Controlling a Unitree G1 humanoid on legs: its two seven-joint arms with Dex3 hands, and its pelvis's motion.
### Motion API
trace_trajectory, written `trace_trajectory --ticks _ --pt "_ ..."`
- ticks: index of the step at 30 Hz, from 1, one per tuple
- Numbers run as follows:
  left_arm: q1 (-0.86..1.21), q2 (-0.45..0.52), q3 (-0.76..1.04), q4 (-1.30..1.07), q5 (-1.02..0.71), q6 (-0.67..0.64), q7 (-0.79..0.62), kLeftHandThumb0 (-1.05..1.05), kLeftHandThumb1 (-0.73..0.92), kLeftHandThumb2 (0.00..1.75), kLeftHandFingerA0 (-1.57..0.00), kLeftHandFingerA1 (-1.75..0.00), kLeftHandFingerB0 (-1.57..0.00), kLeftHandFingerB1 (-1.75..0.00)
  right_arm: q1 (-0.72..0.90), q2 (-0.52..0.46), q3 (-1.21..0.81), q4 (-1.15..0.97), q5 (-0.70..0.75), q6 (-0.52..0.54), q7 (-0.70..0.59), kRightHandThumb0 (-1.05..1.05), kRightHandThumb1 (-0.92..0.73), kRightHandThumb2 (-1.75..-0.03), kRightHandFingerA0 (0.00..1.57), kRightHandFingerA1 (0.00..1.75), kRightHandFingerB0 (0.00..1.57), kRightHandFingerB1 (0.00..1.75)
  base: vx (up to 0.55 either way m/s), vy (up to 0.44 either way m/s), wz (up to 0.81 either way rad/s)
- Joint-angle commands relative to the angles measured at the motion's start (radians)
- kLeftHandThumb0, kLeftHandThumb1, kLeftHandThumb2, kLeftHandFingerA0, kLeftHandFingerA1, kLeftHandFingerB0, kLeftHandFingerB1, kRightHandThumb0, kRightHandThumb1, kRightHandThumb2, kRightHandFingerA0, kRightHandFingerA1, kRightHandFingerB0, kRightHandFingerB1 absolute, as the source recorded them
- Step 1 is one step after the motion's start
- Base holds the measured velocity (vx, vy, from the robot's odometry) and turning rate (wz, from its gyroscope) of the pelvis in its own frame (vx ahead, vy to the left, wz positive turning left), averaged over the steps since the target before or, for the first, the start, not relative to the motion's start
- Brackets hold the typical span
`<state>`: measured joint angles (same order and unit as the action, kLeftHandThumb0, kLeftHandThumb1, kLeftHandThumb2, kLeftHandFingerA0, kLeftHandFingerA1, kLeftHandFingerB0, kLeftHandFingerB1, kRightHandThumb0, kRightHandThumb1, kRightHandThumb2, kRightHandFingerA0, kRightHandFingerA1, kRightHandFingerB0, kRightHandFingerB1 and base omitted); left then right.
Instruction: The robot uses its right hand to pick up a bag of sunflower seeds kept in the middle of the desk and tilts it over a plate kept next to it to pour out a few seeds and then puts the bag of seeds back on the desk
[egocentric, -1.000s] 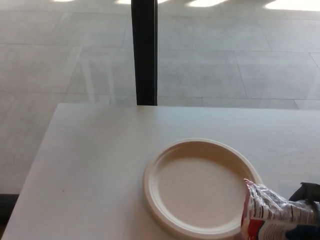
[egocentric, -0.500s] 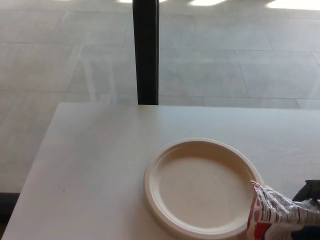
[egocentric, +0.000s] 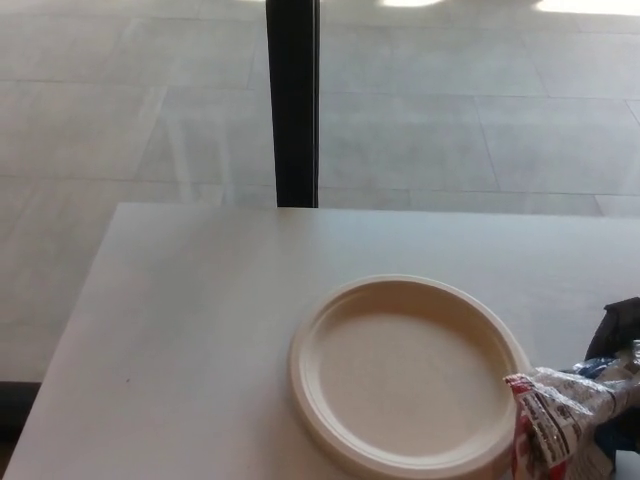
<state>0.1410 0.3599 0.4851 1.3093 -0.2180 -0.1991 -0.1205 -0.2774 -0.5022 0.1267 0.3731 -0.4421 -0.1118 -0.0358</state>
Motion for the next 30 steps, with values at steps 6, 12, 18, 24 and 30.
trace_trajectory --ticks 6,12,18,24,30 --pt "0.016 0.027 -0.013 -0.001 0.007 0.002 -0.003 -0.76 0.75 0.63 -0.64 -0.6 -0.66 -0.45 -0.035 0.049 -0.017 0.005 0.053 0.027 0.059 -0.21 0.22 -1.6 1.43 1.44 1.39 1.27 0.0 0.0 0.0" --pt "0.023 0.026 -0.009 -0.001 0.0 0.009 -0.013 -0.77 0.76 0.63 -0.61 -0.6 -0.66 -0.46 -0.044 0.058 -0.002 0.012 0.036 0.12 0.109 -0.15 0.24 -1.6 1.45 1.36 1.42 1.16 0.0 0.0 0.0" --pt "0.028 0.024 -0.021 0.001 0.012 -0.007 -0.016 -0.78 0.79 0.64 -0.63 -0.6 -0.64 -0.46 -0.068 0.071 -0.006 0.097 0.063 0.183 0.159 -0.05 0.15 -1.51 1.39 1.33 1.33 1.2 0.0 0.0 0.0" --pt "0.032 0.023 -0.032 0.002 0.01 -0.001 -0.03 -0.8 0.81 0.64 -0.57 -0.57 -0.59 -0.44 -0.093 0.059 -0.029 0.147 0.099 0.173 0.174 -0.11 0.17 -1.56 1.37 1.39 1.31 1.2 0.0 0.0 0.0" --pt "0.037 0.029 -0.051 -0.002 0.023 -0.021 -0.028 -0.78 0.83 0.65 -0.58 -0.57 -0.57 -0.44 -0.145 0.052 -0.04 0.167 0.104 0.218 0.194 -0.1 0.12 -1.5 1.36 1.4 1.33 1.27 0.0 0.0 0.0"
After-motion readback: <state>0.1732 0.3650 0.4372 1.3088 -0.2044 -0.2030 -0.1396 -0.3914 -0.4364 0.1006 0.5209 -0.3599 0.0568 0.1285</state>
